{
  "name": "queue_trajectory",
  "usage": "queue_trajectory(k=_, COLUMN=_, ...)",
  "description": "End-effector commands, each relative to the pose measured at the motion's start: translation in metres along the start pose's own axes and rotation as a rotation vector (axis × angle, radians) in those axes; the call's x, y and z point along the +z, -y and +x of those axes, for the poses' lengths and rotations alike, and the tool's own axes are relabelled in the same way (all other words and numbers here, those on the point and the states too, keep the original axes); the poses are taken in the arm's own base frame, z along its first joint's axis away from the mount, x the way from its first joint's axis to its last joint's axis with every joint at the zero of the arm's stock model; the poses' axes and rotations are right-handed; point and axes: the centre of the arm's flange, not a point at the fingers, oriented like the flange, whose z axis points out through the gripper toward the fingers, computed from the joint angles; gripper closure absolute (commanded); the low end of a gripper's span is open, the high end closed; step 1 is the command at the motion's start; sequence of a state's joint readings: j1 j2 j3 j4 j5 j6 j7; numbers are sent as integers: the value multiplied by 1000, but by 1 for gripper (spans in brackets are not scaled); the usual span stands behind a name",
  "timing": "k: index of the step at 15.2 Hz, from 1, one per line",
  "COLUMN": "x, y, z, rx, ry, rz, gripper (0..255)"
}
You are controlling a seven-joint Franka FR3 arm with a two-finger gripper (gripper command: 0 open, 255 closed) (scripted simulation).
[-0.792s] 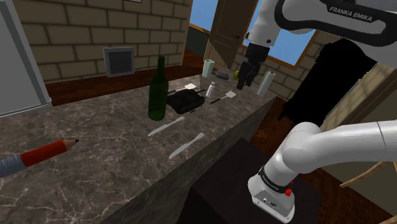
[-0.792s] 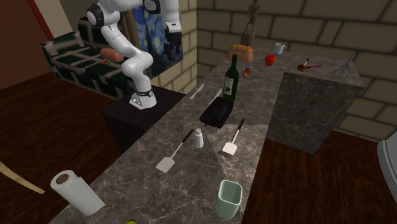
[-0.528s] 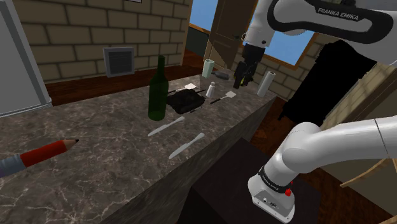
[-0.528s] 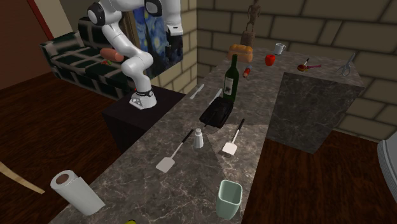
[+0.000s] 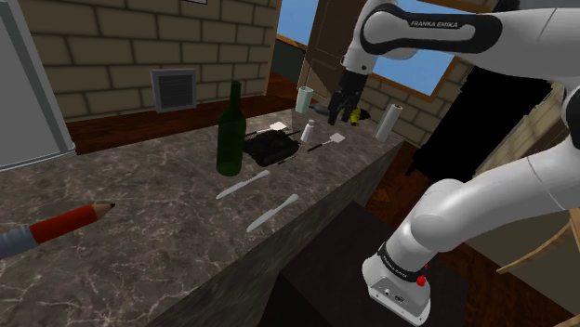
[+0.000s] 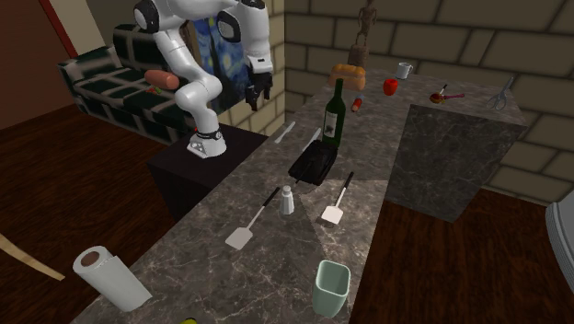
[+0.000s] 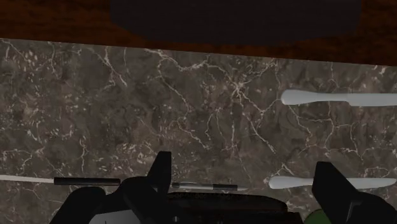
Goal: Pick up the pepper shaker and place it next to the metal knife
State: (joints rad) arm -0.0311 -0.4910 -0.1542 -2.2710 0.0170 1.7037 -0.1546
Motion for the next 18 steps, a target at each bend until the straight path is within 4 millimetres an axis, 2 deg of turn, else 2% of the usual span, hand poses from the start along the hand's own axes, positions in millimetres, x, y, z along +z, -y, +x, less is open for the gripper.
queue_trajectory(k=1, x=9, y=-16, z=21, rx=9, ry=-4, rz=0, gripper=0)
queue_trajectory(k=18, x=68, y=-170, z=171, rx=85, ry=-28, rz=10, gripper=0)
